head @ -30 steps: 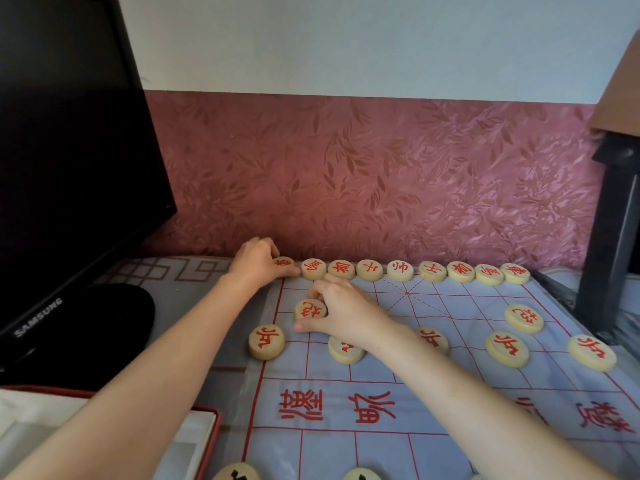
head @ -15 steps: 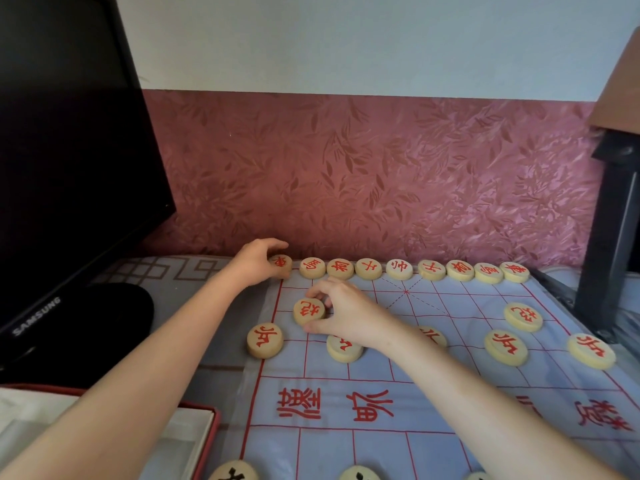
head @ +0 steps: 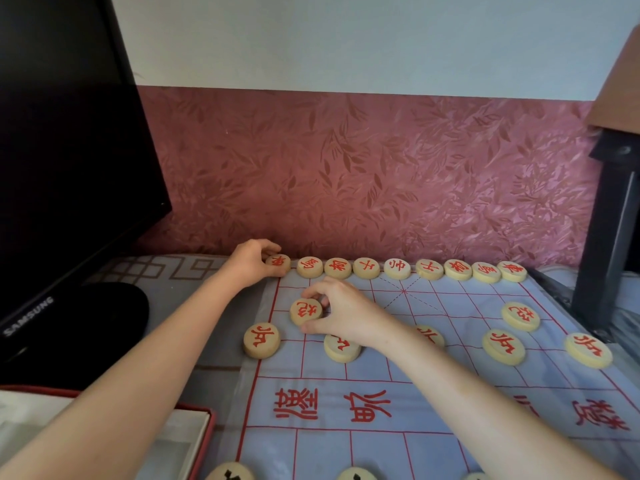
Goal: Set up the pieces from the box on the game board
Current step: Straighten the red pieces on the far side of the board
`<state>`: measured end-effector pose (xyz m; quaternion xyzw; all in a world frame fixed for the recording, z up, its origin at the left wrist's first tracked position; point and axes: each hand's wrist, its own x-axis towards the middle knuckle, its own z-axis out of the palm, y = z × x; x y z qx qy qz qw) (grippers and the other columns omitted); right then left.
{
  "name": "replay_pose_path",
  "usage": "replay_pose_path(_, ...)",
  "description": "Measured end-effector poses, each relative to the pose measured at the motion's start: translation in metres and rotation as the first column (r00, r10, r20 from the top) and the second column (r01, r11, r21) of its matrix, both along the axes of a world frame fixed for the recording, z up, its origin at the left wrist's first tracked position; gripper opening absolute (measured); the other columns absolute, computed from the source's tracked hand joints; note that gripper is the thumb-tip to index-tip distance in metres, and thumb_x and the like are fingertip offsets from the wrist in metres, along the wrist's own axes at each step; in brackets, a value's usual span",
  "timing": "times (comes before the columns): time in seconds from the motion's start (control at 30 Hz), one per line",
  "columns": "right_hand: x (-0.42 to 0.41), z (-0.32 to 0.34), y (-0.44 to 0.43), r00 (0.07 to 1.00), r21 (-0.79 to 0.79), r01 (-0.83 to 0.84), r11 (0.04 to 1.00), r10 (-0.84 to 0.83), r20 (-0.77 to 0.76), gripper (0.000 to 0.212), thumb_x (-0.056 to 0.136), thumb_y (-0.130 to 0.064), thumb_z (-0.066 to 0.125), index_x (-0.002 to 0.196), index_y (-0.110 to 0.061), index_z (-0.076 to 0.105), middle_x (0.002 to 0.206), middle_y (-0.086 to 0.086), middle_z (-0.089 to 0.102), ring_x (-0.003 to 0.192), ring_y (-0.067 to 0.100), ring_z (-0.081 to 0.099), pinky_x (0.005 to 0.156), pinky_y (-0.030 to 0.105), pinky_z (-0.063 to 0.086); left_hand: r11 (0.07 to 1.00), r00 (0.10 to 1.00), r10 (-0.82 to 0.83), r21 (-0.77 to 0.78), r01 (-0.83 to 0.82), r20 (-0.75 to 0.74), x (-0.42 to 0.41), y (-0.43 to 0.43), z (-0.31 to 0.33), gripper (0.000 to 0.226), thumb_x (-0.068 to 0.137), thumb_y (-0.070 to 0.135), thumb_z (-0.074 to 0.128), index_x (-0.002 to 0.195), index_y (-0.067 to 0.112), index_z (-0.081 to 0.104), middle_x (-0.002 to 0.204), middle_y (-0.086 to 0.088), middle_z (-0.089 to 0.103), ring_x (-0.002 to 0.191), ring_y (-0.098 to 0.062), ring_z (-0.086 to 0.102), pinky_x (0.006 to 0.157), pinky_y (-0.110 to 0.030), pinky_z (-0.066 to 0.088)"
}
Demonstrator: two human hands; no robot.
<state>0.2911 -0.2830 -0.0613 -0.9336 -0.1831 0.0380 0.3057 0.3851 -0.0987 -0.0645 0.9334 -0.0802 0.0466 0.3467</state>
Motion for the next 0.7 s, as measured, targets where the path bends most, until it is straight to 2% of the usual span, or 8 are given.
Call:
replay_pose_path(0.23,0.0011,-0.0027,-0.0006,1.000,0.021,-0.007,1.000,0.007,-0.004,0.057,0.072,-0.029,0.077,0.124,-0.019,0.056,0.125,-0.001,0.050,0.117,0.018,0.047,0.100,0.039,0.043,0.998,1.000,-0.020,-0.052,0.020,-0.010,-0.0012,0.0018,-0.0030,0.056,0.072,0.017,0.077,0.123,0.011,0.055,0.122,-0.005,0.059,0.109,-0.016,0.055,0.096,-0.031,0.045)
replay_pose_path(0.47,0.0017,-0.0054,-0.0014,1.000,0.054,-0.008,0.999,0.009,-0.008,0.056,0.071,-0.028,0.077,0.123,-0.021,0.056,0.122,-0.002,0.050,0.115,0.017,0.047,0.100,0.040,0.043,0.998,1.000,-0.024,-0.059,0.023,-0.011,-0.0014,0.0019,-0.0039,0.057,0.071,0.016,0.077,0.124,0.011,0.055,0.122,-0.005,0.060,0.104,-0.012,0.054,0.094,-0.028,0.044)
replay_pose_path(0.6,0.0003,-0.0044,-0.0033,1.000,0.077,-0.012,0.997,0.013,-0.025,0.063,0.072,-0.030,0.078,0.129,-0.022,0.051,0.124,-0.003,0.053,0.112,0.013,0.049,0.099,0.036,0.044,0.998,1.000,-0.021,-0.066,0.021,-0.005,-0.0017,0.0033,-0.0053,0.055,0.071,0.017,0.077,0.122,0.012,0.057,0.123,-0.004,0.060,0.106,-0.013,0.054,0.093,-0.028,0.045)
replay_pose_path(0.7,-0.0015,0.0014,-0.0077,0.999,0.105,-0.009,0.994,0.013,-0.036,0.062,0.074,-0.035,0.076,0.129,-0.023,0.051,0.119,-0.008,0.054,0.105,0.008,0.051,0.093,0.029,0.045,0.997,1.000,-0.031,-0.073,0.031,0.004,-0.0025,0.0036,-0.0053,0.054,0.071,0.015,0.077,0.121,0.011,0.057,0.123,-0.005,0.060,0.105,-0.012,0.054,0.092,-0.026,0.044)
